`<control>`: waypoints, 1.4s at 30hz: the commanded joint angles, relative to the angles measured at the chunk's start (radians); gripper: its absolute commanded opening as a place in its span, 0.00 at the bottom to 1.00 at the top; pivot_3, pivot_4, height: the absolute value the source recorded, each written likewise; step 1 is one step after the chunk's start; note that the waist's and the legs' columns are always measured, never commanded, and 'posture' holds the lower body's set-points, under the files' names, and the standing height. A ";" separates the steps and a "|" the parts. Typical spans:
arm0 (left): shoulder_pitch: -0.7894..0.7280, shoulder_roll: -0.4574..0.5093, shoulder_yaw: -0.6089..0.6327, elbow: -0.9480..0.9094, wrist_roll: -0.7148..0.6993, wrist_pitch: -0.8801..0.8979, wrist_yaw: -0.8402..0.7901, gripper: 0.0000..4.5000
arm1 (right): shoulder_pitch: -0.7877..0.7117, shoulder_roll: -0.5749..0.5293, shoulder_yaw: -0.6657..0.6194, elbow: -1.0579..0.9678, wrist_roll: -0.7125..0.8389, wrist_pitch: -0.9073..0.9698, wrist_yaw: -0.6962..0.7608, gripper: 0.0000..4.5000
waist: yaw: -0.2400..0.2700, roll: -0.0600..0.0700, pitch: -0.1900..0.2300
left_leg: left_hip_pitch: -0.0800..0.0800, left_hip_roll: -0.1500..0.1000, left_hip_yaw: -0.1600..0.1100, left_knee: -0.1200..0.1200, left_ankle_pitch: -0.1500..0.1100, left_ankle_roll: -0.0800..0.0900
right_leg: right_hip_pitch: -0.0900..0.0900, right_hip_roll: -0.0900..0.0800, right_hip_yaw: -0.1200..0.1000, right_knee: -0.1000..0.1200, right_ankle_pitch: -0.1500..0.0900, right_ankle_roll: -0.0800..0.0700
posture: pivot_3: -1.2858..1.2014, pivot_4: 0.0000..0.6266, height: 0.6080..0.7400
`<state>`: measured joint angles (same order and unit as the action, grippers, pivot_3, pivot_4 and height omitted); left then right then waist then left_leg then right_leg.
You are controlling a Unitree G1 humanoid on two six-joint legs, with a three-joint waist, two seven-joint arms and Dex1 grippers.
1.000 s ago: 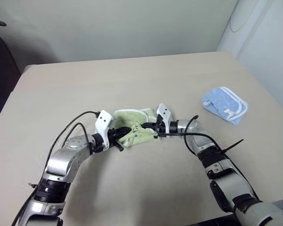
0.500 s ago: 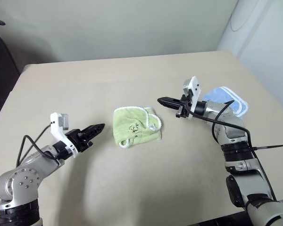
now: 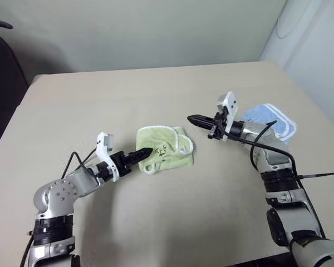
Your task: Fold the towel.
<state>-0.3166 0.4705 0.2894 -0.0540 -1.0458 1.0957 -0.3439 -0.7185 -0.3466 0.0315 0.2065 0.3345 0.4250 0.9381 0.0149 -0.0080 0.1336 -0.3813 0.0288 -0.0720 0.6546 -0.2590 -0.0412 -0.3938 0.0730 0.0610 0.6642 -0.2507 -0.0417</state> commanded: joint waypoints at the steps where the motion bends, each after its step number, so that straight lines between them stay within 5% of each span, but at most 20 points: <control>1: -0.026 -0.047 -0.058 0.034 0.021 0.029 -0.007 0.99 | 0.005 -0.006 -0.022 -0.062 0.023 -0.005 -0.017 0.00 | 0.006 0.000 0.000 | 0.000 0.000 0.000 0.001 0.000 0.000 | 0.001 0.000 0.000 0.000 0.000 0.001 | 0.52 0.24 1.00; 6: -0.066 -0.101 -0.069 0.039 0.033 0.040 -0.003 0.99 | 0.018 -0.002 -0.019 -0.075 0.023 -0.004 -0.031 0.00 | 0.016 0.000 0.000 | 0.000 0.000 -0.001 0.009 -0.002 0.004 | 0.005 0.000 0.000 -0.001 0.002 0.004 | 0.52 0.24 1.00; 9: -0.076 -0.113 -0.057 0.037 0.037 0.042 -0.002 0.87 | 0.017 0.001 -0.018 -0.074 0.022 -0.005 -0.035 0.00 | 0.016 0.000 0.000 | 0.000 -0.001 0.000 0.010 -0.002 0.005 | 0.005 -0.001 0.001 -0.002 0.003 0.006 | 0.52 0.24 1.00; 20: -0.062 -0.130 0.040 0.010 0.030 0.010 0.033 0.00 | 0.004 0.007 -0.016 -0.050 0.012 -0.019 -0.045 0.00 | 0.013 0.000 0.000 | -0.001 -0.001 0.001 0.009 -0.002 0.005 | 0.004 -0.001 0.001 -0.002 0.003 0.006 | 0.52 0.24 1.00; 28: -0.091 -0.110 0.241 0.001 -0.007 -0.065 0.175 0.00 | -0.010 -0.003 -0.044 -0.017 0.007 -0.037 -0.070 0.00 | 0.000 0.000 0.000 | -0.001 -0.001 0.001 0.008 -0.002 0.005 | 0.003 0.000 0.002 -0.002 0.003 0.006 | 0.52 0.24 1.00; 33: -0.123 0.017 0.495 0.040 -0.010 -0.187 0.308 0.00 | -0.021 -0.014 -0.052 0.017 0.006 -0.059 -0.066 0.00 | -0.018 -0.001 0.000 | -0.001 0.000 0.001 0.008 -0.002 0.004 | 0.002 0.001 0.004 -0.002 0.003 0.005 | 0.52 0.24 1.00; 39: 0.016 0.128 0.649 0.144 0.063 -0.277 0.325 0.00 | -0.042 -0.002 -0.039 0.067 0.002 -0.091 -0.053 0.00 | -0.026 0.000 0.001 | -0.001 0.000 0.001 0.006 -0.002 0.004 | 0.000 0.003 0.009 -0.003 0.003 0.005 | 0.52 0.24 1.00; 42: 0.104 0.069 0.711 0.198 0.046 -0.295 0.366 0.00 | -0.065 0.015 -0.028 0.108 -0.002 -0.115 -0.042 0.00 | -0.029 0.000 0.001 | 0.000 0.000 0.001 0.006 -0.002 0.004 | -0.001 0.003 0.010 -0.002 0.003 0.005 | 0.52 0.24 1.00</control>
<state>-0.2300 0.5530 0.9672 0.1406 -0.9938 0.8285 0.0102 -0.7507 -0.3365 0.0043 0.3203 0.3284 0.3414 0.8815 -0.0144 -0.0085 0.1342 -0.3818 0.0284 -0.0710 0.6603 -0.2614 -0.0367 -0.3945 0.0762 0.0713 0.6622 -0.2479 -0.0366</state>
